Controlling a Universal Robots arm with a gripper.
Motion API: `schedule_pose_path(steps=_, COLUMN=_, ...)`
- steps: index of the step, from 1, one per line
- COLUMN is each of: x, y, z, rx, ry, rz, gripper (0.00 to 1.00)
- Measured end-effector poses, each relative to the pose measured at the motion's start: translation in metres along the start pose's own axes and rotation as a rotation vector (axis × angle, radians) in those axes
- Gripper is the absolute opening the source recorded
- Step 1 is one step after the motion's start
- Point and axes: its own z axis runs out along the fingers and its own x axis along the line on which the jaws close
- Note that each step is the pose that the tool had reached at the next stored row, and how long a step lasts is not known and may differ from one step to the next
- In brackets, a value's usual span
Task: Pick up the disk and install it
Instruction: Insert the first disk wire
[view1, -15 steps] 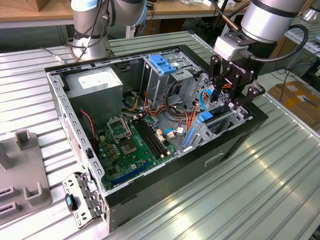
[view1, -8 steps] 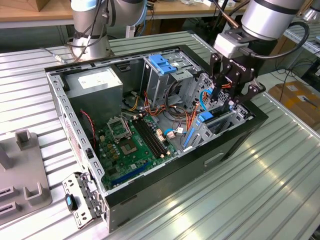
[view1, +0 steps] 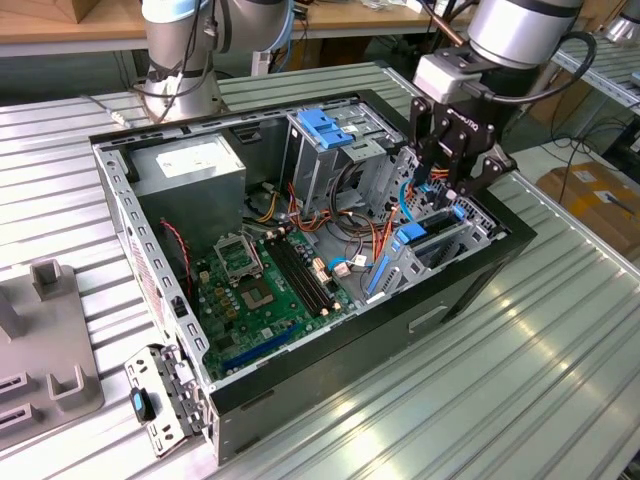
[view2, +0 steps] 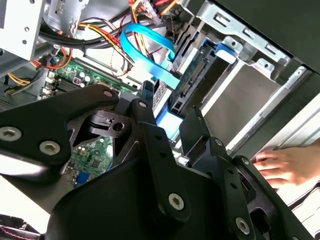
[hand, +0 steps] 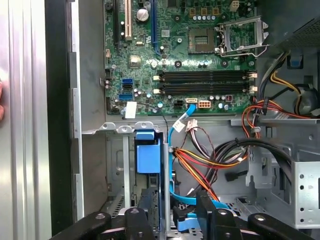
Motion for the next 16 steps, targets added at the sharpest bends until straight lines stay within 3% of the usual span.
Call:
schedule_pose_path(steps=8, x=-0.0018, y=-0.0159, z=0.0009, rx=0.0001, ry=0.0, rz=-0.002, gripper=0.49)
schedule_pose_path(steps=13, x=0.0058, y=-0.0172, z=0.0021, rx=0.0002, ry=0.0001, rz=-0.004, gripper=0.49)
schedule_pose_path(steps=16, x=0.0059, y=-0.0173, z=0.0059, rx=0.0011, ry=0.0001, rz=-0.004, gripper=0.49)
